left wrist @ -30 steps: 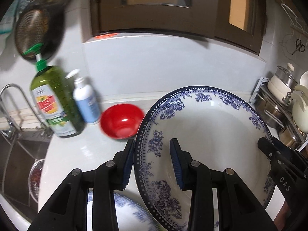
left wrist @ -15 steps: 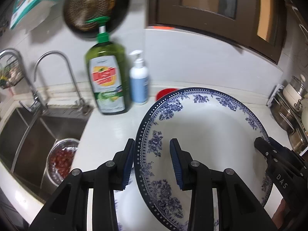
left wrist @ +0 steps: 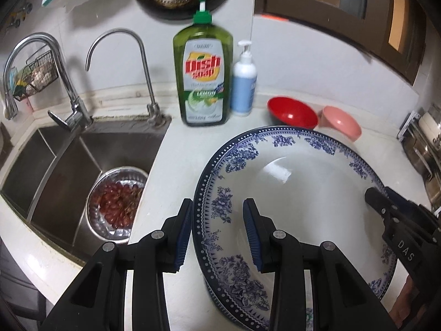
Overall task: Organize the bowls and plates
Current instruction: 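Lower the small plate onto the stacked plates and open both tools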
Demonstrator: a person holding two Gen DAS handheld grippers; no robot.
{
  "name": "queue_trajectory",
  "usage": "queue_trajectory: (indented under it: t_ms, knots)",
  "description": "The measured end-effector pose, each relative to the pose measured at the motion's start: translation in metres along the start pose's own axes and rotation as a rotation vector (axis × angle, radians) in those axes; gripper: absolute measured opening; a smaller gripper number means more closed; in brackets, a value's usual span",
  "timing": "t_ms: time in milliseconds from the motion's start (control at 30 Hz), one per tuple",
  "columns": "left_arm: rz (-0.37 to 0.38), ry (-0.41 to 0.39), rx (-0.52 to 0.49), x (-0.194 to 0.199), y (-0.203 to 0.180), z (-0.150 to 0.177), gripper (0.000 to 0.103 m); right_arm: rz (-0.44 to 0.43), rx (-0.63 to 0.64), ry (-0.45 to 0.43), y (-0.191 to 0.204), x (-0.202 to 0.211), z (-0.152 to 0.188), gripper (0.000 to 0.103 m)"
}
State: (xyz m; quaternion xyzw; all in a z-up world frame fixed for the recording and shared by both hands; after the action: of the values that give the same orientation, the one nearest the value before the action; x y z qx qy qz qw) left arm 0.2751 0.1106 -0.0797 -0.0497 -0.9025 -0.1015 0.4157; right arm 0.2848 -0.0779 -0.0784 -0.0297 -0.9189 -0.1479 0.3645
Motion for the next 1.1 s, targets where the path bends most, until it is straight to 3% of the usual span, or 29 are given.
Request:
queue_trajectory:
  t_ms: [500, 1100]
  knots:
    - [0.025, 0.119, -0.029, -0.040, -0.010, 0.040, 0.037, 0.051, 0.013, 0.118, -0.013, -0.029, 0.046, 0.036]
    - [0.033, 0.195, -0.054, -0.057, -0.021, 0.053, 0.037, 0.071, 0.034, 0.226, -0.029, -0.054, 0.069, 0.038]
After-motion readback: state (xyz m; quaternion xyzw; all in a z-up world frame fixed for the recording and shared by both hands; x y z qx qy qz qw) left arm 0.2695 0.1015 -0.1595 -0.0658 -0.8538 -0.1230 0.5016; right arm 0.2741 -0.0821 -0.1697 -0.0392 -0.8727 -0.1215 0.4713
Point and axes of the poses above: each gripper's, at about its wrist camera, not at the fingertips, and x roughly against the way its jaws point, y to its left, z to its underside, the point moved 5 cm from there along -x, roughly the way its jaws point, and after that the axes turned 15 degrees about -x, right-handed, at the moved point
